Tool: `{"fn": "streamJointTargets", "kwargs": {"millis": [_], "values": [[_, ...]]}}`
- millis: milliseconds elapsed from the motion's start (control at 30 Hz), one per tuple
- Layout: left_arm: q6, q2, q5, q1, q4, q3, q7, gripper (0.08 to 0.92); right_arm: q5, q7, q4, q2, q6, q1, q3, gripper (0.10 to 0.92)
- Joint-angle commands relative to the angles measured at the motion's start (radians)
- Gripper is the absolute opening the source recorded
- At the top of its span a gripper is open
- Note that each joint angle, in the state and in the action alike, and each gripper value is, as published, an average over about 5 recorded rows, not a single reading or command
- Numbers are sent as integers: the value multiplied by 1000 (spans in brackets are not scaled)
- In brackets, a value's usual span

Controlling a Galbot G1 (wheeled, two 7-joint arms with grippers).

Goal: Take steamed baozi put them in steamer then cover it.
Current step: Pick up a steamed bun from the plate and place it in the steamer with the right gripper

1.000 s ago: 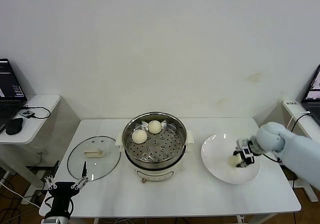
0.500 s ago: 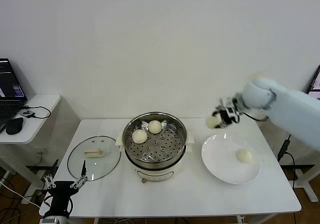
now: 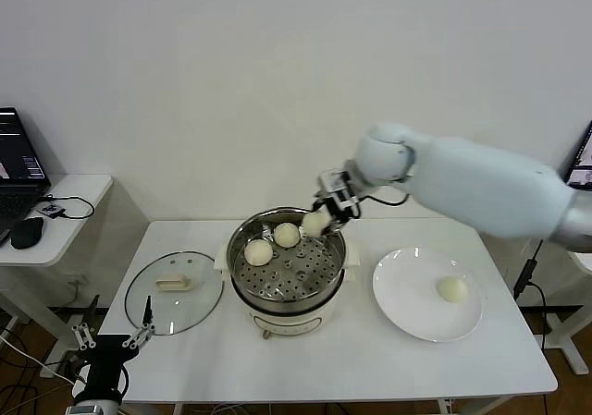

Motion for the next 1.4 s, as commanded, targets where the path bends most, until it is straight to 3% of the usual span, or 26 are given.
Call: {"fn": "streamJointTargets", "kwargs": {"millis": [33,500,1033,1133,1400], "values": [[-4,-1,-3,1,2,-5,-1,823,-4,-16,-79,224,192,-6,-80,543],[-8,-3,-4,-7,13,1,-3,823,-257,-34,-47,202,396,-42,-125,553],[-7,-9,-1,-13,17,5,-3,823,-284,-21,-10,164,414,-76,-119,561],[-7,-8,-2,-13,18,5,-3,823,-275,-16,-5,156,414,-65,-110,596],[-6,6,-8,-12,13,-11,-2,823,-182,-26,77,22,355,20,-69,799]]}}
